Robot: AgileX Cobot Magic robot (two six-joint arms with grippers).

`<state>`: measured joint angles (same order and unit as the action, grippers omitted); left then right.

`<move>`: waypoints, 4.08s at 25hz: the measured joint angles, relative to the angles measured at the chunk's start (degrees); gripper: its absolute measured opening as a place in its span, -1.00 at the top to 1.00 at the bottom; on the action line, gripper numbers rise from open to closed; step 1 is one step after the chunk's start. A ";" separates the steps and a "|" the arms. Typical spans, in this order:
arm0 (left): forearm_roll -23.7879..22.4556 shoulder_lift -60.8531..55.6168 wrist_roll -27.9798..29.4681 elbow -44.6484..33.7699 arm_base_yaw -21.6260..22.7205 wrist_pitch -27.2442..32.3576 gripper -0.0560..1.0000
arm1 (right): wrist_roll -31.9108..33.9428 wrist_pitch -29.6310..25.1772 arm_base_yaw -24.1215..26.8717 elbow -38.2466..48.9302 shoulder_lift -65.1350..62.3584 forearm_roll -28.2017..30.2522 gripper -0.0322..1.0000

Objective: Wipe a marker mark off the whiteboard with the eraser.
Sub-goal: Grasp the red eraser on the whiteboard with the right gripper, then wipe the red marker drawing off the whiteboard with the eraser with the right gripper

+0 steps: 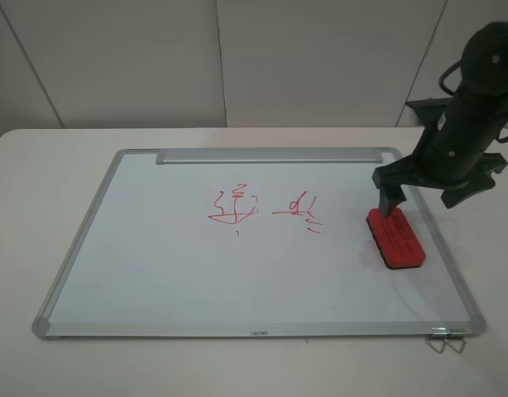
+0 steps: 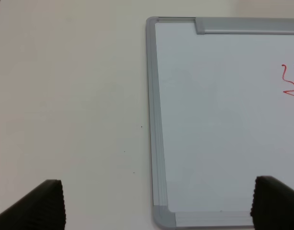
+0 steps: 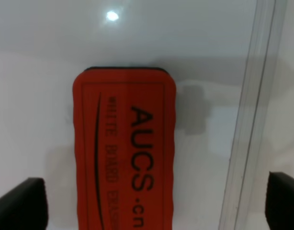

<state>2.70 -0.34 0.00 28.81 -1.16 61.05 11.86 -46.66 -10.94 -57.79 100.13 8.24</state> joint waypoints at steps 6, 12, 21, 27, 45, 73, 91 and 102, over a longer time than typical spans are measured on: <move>0.00 0.00 0.00 0.00 0.00 0.00 -0.57 | 0.00 2.98 0.00 0.00 3.76 -0.27 -0.66; 0.00 0.00 0.00 0.00 0.00 0.00 -0.57 | 0.00 3.67 -0.77 0.00 6.26 -0.92 -0.66; 0.00 0.00 0.00 0.00 0.00 0.00 -0.57 | 0.26 4.55 -1.83 0.00 8.69 -1.72 -0.66; 0.00 0.00 0.00 0.00 0.00 0.00 -0.57 | 0.43 4.88 -1.83 0.00 9.10 -1.54 -0.63; 0.00 0.00 0.00 0.00 0.00 0.00 -0.57 | 1.91 4.31 -1.83 -0.67 9.16 -1.47 -0.04; 0.00 0.00 0.00 0.00 0.00 0.00 -0.57 | -3.78 -22.93 -31.12 -63.28 37.71 -2.88 -0.04; 0.00 0.00 0.00 0.00 0.00 -0.05 -0.57 | -6.42 -23.37 -33.33 -66.88 44.36 -4.99 -0.04; 0.00 0.00 0.00 0.00 0.00 -0.05 -0.57 | -6.88 -23.30 -30.27 -67.25 45.57 -7.74 -0.04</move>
<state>2.70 -0.34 0.00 28.81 -1.16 61.00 4.98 -69.96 -41.21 -125.03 145.71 0.51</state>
